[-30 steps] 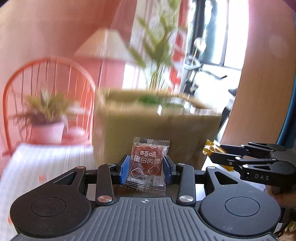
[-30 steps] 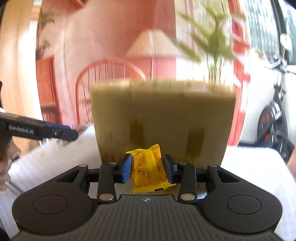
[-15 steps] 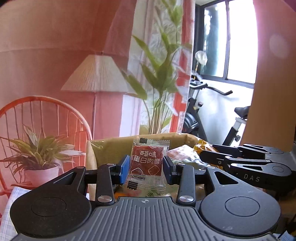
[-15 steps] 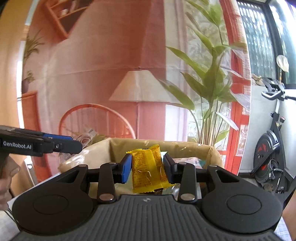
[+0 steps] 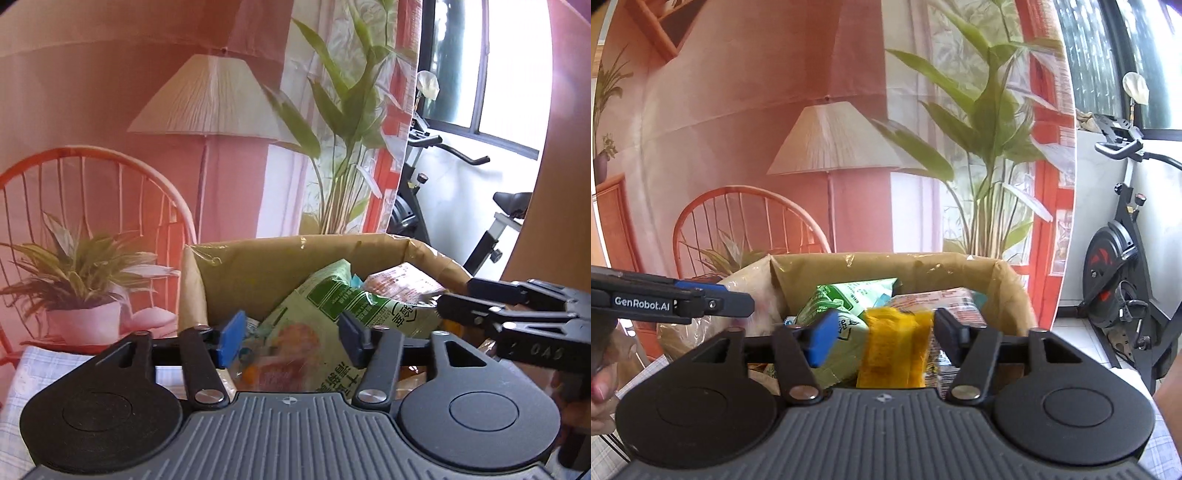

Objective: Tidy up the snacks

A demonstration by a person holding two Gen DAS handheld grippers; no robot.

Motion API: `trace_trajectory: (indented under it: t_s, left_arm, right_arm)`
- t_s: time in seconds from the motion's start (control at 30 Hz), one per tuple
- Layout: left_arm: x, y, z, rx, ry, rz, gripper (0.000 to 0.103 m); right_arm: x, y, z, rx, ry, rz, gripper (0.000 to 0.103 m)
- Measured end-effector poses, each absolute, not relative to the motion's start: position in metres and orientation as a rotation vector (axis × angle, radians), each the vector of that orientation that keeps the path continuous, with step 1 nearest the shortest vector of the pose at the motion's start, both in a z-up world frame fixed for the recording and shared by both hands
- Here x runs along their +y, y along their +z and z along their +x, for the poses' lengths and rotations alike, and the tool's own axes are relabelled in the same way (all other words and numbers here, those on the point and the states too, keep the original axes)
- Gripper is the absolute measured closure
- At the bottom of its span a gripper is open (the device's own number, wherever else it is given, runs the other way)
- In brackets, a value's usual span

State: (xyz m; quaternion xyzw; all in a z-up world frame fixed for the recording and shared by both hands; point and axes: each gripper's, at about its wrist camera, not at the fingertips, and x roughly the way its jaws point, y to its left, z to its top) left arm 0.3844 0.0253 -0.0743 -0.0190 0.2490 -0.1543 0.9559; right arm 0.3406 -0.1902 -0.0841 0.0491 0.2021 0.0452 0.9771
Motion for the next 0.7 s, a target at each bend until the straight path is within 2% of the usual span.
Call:
trace_trajectory:
  t_s: [0.3,0.5,0.7]
  left_arm:
    - [0.028,-0.049,0.362,0.472,-0.284,-0.014,0.017]
    - [0.025,-0.029,0.339,0.449,-0.276,0.004,0.01]
    - [0.021,-0.017,0.316,0.443,-0.225,0.022,0.009]
  right_arm:
    - [-0.191,-0.056,0.32,0.403,0.055,0.094,0.017]
    - [-0.186,-0.032,0.3,0.382,0.059,0.095,0.0]
    - [-0.179,-0.01,0.281,0.368,0.049,0.105,0.0]
